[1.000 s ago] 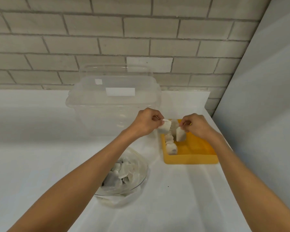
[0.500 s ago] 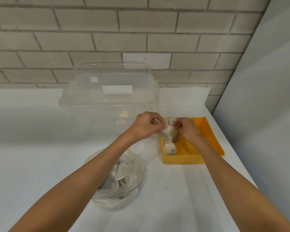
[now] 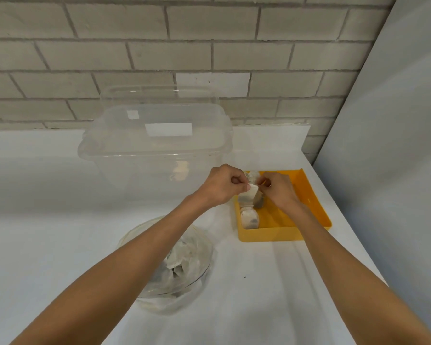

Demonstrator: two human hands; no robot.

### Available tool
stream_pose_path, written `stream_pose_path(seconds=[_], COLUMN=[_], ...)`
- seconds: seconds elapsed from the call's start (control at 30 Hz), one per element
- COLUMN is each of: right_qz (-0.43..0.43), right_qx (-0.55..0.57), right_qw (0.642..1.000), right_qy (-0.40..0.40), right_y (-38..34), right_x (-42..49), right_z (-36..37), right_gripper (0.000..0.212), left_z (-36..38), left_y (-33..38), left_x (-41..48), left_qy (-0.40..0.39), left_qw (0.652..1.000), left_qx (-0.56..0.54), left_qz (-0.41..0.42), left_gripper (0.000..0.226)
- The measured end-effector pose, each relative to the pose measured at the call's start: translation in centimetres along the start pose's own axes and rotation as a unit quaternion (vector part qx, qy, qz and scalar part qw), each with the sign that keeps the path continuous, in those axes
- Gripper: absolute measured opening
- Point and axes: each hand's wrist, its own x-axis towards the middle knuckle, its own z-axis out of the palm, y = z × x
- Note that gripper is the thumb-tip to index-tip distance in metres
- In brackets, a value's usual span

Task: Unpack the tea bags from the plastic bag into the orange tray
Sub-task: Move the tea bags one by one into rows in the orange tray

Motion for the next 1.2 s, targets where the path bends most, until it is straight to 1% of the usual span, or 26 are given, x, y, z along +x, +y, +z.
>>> stream_pose_path(seconds=[0.17, 0.3, 0.37, 0.47, 0.53, 0.57, 0.7, 0.8, 0.87, 0.9, 0.97, 1.07, 1.13, 1.2], right_qz=[-0.003, -0.001, -0.005, -0.007, 0.003, 0.007, 0.049, 0.092, 0.107, 0.113, 0.13, 0.138, 0.141, 0.142], right_qx=[0.015, 0.04, 0.067, 0.139, 0.174, 0.18, 0.159, 0.138, 0.13, 0.131, 0.139, 0.123, 0.111, 0.104], right_qw=[1.0, 0.999, 0.998, 0.988, 0.982, 0.981, 0.984, 0.981, 0.98, 0.98, 0.978, 0.981, 0.982, 0.982], right_qy=[0.019, 0.031, 0.01, -0.063, -0.078, -0.074, -0.064, -0.097, -0.105, -0.101, -0.086, -0.065, -0.06, -0.062], right_y=[0.3, 0.6, 0.3, -0.2, 0.0, 0.1, 1.4, 2.0, 2.1, 2.0, 1.9, 1.8, 1.7, 1.5], right_x=[-0.5, -0.9, -1.4, -2.1, -2.3, -2.3, -1.8, -1.7, -1.8, -1.8, -1.7, -1.4, -1.4, -1.4], right_z=[-0.5, -1.4, -2.2, -3.2, -3.3, -3.3, -2.5, -1.8, -1.1, -0.7, 0.0, 0.6, 0.7, 0.7], right_gripper=[0.014, 0.024, 0.026, 0.019, 0.007, 0.005, 0.02, 0.018, 0.008, 0.009, 0.02, 0.026, 0.027, 0.021], left_z=[0.8, 1.3, 1.6, 2.2, 2.7, 2.8, 2.9, 2.6, 2.4, 2.3, 2.0, 1.8, 2.0, 2.3], left_y=[0.3, 0.7, 1.0, 1.3, 1.6, 1.7, 1.5, 0.9, 0.5, 0.4, 0.0, -0.8, -1.6, -2.2], left_x=[0.9, 1.8, 2.3, 3.0, 3.3, 3.4, 3.4, 3.2, 3.0, 2.9, 2.7, 2.5, 2.4, 2.2], left_qy=[-0.008, -0.006, 0.0, 0.013, 0.012, 0.009, 0.004, 0.007, 0.005, 0.004, 0.006, 0.018, 0.019, 0.011], left_qw=[1.0, 0.999, 0.999, 0.999, 0.999, 0.999, 1.0, 1.0, 0.999, 0.999, 0.999, 0.996, 0.995, 0.993], left_qx=[0.026, 0.045, 0.046, 0.043, 0.038, 0.037, 0.025, 0.024, 0.033, 0.037, 0.05, 0.078, 0.093, 0.104], left_qz=[0.0, 0.016, 0.017, 0.012, 0.007, 0.007, 0.007, 0.0, -0.006, -0.008, -0.01, -0.023, -0.041, -0.058], left_gripper=[0.014, 0.015, 0.014, 0.013, 0.014, 0.014, 0.014, 0.014, 0.014, 0.015, 0.016, 0.016, 0.018, 0.022])
